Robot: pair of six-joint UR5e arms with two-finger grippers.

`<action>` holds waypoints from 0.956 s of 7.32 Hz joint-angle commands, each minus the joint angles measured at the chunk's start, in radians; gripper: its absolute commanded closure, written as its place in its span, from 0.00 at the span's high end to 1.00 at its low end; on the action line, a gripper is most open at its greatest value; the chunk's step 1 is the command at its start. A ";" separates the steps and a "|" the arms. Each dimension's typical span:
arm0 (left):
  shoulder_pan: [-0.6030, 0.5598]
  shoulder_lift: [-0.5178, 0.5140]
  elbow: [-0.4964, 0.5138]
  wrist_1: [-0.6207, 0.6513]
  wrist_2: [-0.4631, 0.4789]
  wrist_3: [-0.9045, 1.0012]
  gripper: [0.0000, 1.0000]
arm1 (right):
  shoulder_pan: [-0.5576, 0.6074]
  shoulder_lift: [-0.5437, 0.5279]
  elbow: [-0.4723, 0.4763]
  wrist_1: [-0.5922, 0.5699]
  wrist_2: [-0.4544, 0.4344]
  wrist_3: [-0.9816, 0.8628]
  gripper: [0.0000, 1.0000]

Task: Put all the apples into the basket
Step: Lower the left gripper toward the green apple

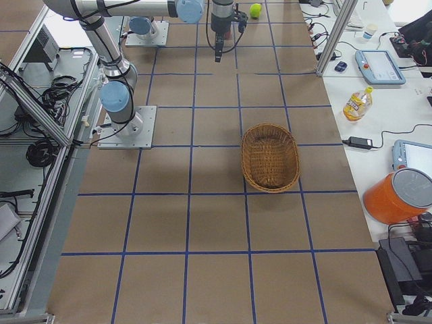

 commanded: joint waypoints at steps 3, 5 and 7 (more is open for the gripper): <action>-0.005 0.047 -0.053 0.002 -0.004 -0.065 1.00 | -0.002 -0.004 0.013 -0.001 -0.001 -0.002 1.00; -0.007 0.090 -0.058 -0.009 -0.029 -0.065 1.00 | 0.000 -0.004 0.010 -0.006 -0.001 -0.002 1.00; 0.001 0.092 -0.102 -0.002 -0.025 -0.065 1.00 | 0.000 -0.004 0.010 -0.009 -0.001 -0.002 1.00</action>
